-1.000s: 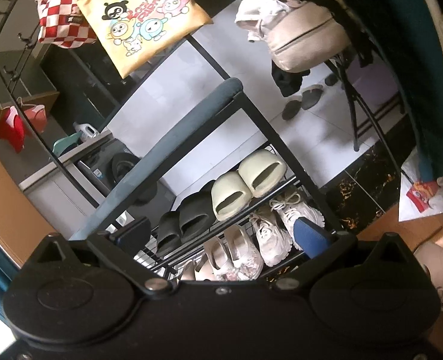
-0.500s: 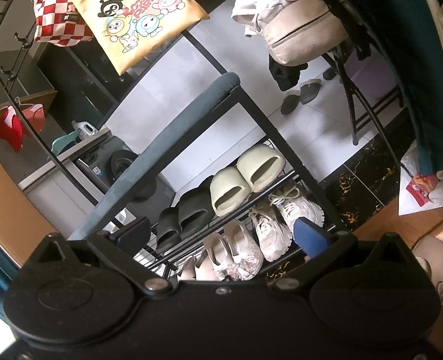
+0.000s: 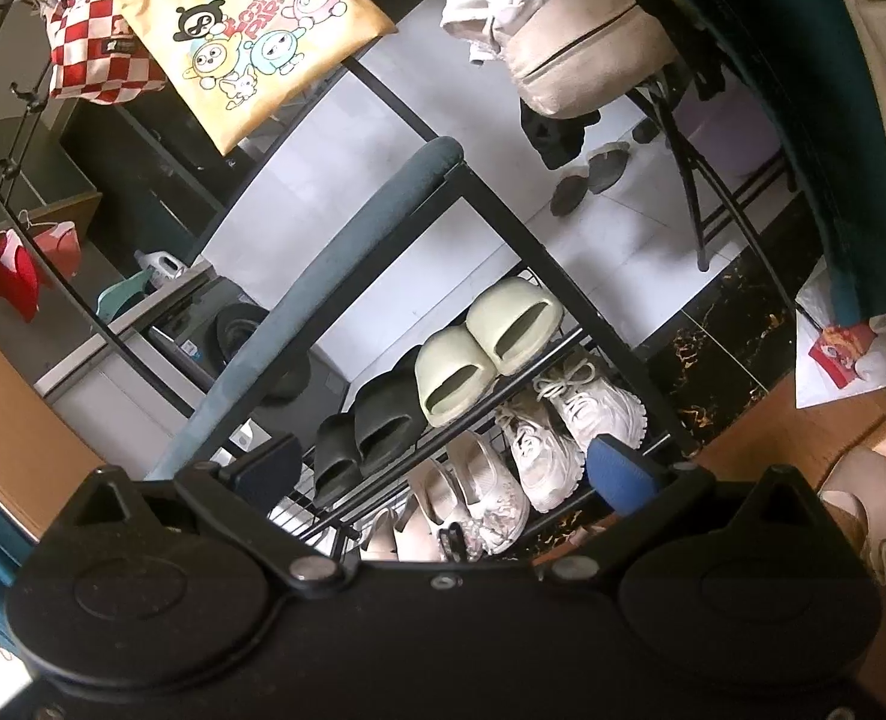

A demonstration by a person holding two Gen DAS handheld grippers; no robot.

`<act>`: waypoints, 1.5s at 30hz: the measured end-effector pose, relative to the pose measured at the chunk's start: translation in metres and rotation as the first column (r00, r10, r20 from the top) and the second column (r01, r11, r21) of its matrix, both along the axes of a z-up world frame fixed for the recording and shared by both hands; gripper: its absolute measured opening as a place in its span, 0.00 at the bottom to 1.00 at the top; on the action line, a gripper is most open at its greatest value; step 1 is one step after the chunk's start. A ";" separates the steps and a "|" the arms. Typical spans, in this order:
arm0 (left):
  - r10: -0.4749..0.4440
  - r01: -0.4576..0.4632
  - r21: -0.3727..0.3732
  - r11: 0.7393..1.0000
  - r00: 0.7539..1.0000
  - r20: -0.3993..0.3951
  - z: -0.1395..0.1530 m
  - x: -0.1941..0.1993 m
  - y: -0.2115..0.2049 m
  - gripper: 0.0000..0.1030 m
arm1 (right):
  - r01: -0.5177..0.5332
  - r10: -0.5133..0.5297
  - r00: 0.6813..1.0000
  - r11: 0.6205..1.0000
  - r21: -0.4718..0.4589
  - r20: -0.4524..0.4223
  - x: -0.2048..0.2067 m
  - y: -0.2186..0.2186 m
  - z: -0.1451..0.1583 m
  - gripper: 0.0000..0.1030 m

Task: Organize scattered shoes
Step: 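Carry the beige shoe in the left tool toward the rack, then close the right tool on the beige shoe while the left tool releases it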

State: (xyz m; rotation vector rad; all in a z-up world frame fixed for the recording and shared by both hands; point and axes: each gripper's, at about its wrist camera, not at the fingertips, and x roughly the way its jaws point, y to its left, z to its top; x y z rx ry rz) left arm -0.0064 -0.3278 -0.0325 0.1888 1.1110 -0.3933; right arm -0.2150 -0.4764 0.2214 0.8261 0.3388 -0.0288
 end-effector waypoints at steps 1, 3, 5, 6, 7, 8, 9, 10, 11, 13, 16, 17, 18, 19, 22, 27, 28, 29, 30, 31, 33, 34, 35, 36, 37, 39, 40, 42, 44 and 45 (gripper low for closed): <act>0.000 0.000 0.024 1.000 1.000 0.019 0.001 0.005 0.006 0.30 | -0.002 0.002 1.000 1.000 0.003 -0.002 0.000 0.000 0.000 1.00; -0.003 0.002 0.029 1.000 1.000 0.024 0.001 0.014 0.019 0.30 | -0.005 0.005 1.000 1.000 0.009 -0.005 0.000 -0.001 -0.001 1.00; -0.017 0.017 0.017 1.000 1.000 0.023 0.003 0.021 0.037 0.30 | -0.008 0.008 1.000 1.000 0.015 -0.008 0.000 -0.002 -0.002 1.00; -0.018 0.017 0.018 1.000 1.000 0.022 0.003 0.022 0.041 0.30 | -0.009 0.009 1.000 1.000 0.018 -0.010 0.000 -0.002 -0.003 1.00; -0.011 0.011 0.027 1.000 1.000 0.020 0.004 0.023 0.047 0.30 | -0.010 0.010 1.000 1.000 0.023 -0.013 0.001 -0.002 -0.003 1.00; 0.003 -0.004 0.044 0.999 1.000 0.026 0.003 0.023 0.054 0.30 | -0.010 0.010 1.000 1.000 0.028 -0.016 0.002 -0.002 -0.004 1.00; 0.012 -0.015 0.063 0.998 0.999 0.039 0.002 0.021 0.059 0.30 | -0.011 0.012 1.000 0.999 0.030 -0.020 0.003 -0.001 -0.005 1.00; 0.013 -0.017 0.074 0.997 0.999 0.049 0.001 0.020 0.062 0.30 | -0.014 0.014 1.000 0.999 0.029 -0.025 0.004 0.001 -0.004 1.00; 0.013 -0.017 0.077 0.997 0.998 0.056 0.001 0.018 0.064 0.30 | -0.015 0.016 0.999 0.999 0.028 -0.031 0.006 0.003 -0.005 1.00; 0.014 -0.019 0.077 0.997 0.998 0.065 0.001 0.015 0.069 0.30 | -0.027 0.028 0.999 0.999 0.026 -0.044 0.010 0.007 -0.007 1.00; 0.021 -0.025 0.072 0.997 0.998 0.065 0.001 0.013 0.079 0.30 | -0.055 0.054 0.997 0.998 -0.004 -0.061 0.018 0.018 -0.011 1.00; 0.033 -0.037 0.067 0.997 0.997 0.063 0.001 0.012 0.085 0.30 | -0.064 0.062 0.996 0.998 -0.025 -0.067 0.022 0.023 -0.012 1.00; 0.037 -0.041 0.066 0.997 0.997 0.065 0.000 0.012 0.090 0.30 | -0.073 0.069 0.995 0.996 -0.047 -0.073 0.025 0.028 -0.014 1.00; 0.039 -0.044 0.066 0.997 0.997 0.068 0.000 0.011 0.095 0.30 | -0.088 0.083 0.993 0.994 -0.064 -0.083 0.030 0.033 -0.016 1.00; 0.064 -0.070 0.075 0.995 0.995 0.081 0.001 0.006 0.118 0.30 | -0.135 0.125 0.986 0.988 -0.079 -0.111 0.041 0.046 -0.021 1.00; 0.107 -0.117 0.105 0.988 0.990 0.096 0.002 0.001 0.157 0.27 | -0.235 0.216 0.963 0.965 -0.113 -0.159 0.067 0.079 -0.031 1.00; 0.128 -0.138 0.103 0.985 0.987 0.097 0.003 0.001 0.169 0.27 | -0.247 0.226 0.960 0.962 -0.119 -0.163 0.072 0.084 -0.032 1.00; 0.147 -0.158 0.104 0.982 0.984 0.104 0.005 0.000 0.180 0.27 | -0.258 0.236 0.957 0.958 -0.124 -0.167 0.076 0.089 -0.033 1.00; 0.155 -0.166 0.106 0.980 0.982 0.112 0.006 -0.001 0.185 0.27 | -0.269 0.246 0.954 0.954 -0.130 -0.172 0.081 0.094 -0.034 1.00; 0.169 -0.183 0.106 0.977 0.977 0.131 0.007 -0.001 0.195 0.27 | -0.281 0.256 0.951 0.950 -0.136 -0.176 0.085 0.099 -0.035 1.00; 0.209 -0.222 0.086 0.971 0.968 0.138 0.009 0.003 0.208 0.27 | -0.300 0.271 0.944 0.942 -0.152 -0.187 0.094 0.108 -0.039 1.00; 0.222 -0.234 0.077 0.969 0.965 0.136 0.009 0.004 0.212 0.27 | -0.309 0.276 0.941 0.937 -0.163 -0.194 0.098 0.113 -0.040 1.00; 0.231 -0.242 0.074 0.967 0.963 0.139 0.009 0.004 0.214 0.28 | -0.320 0.284 0.937 0.930 -0.180 -0.204 0.097 0.119 -0.038 1.00; 0.238 -0.250 0.073 0.965 0.961 0.142 0.009 0.005 0.216 0.30 | -0.327 0.285 0.934 0.924 -0.196 -0.215 0.101 0.123 -0.041 1.00; 0.249 -0.261 0.070 0.963 0.958 0.142 0.008 0.004 0.219 0.38 | -0.334 0.286 0.931 0.919 -0.209 -0.229 0.104 0.126 -0.043 1.00; 0.257 -0.267 0.061 0.962 0.957 0.137 0.010 0.000 0.223 0.54 | -0.341 0.286 0.924 0.916 -0.212 -0.254 0.108 0.129 -0.049 1.00; 0.253 -0.263 0.059 0.963 0.958 0.138 0.012 -0.003 0.224 0.72 | -0.344 0.285 0.921 0.915 -0.210 -0.266 0.110 0.130 -0.052 1.00; 0.210 -0.218 0.028 0.976 0.962 0.176 0.027 -0.014 0.225 0.79 | -0.348 0.283 0.914 0.915 -0.205 -0.290 0.114 0.132 -0.057 1.00; 0.130 -0.128 -0.023 0.991 0.968 0.214 0.047 -0.029 0.228 0.79 | -0.356 0.286 0.910 0.910 -0.212 -0.302 0.115 0.134 -0.060 1.00; 0.102 -0.094 -0.044 0.995 0.965 0.243 0.057 -0.036 0.232 0.79 | -0.362 0.290 0.907 0.906 -0.217 -0.304 0.117 0.136 -0.061 1.00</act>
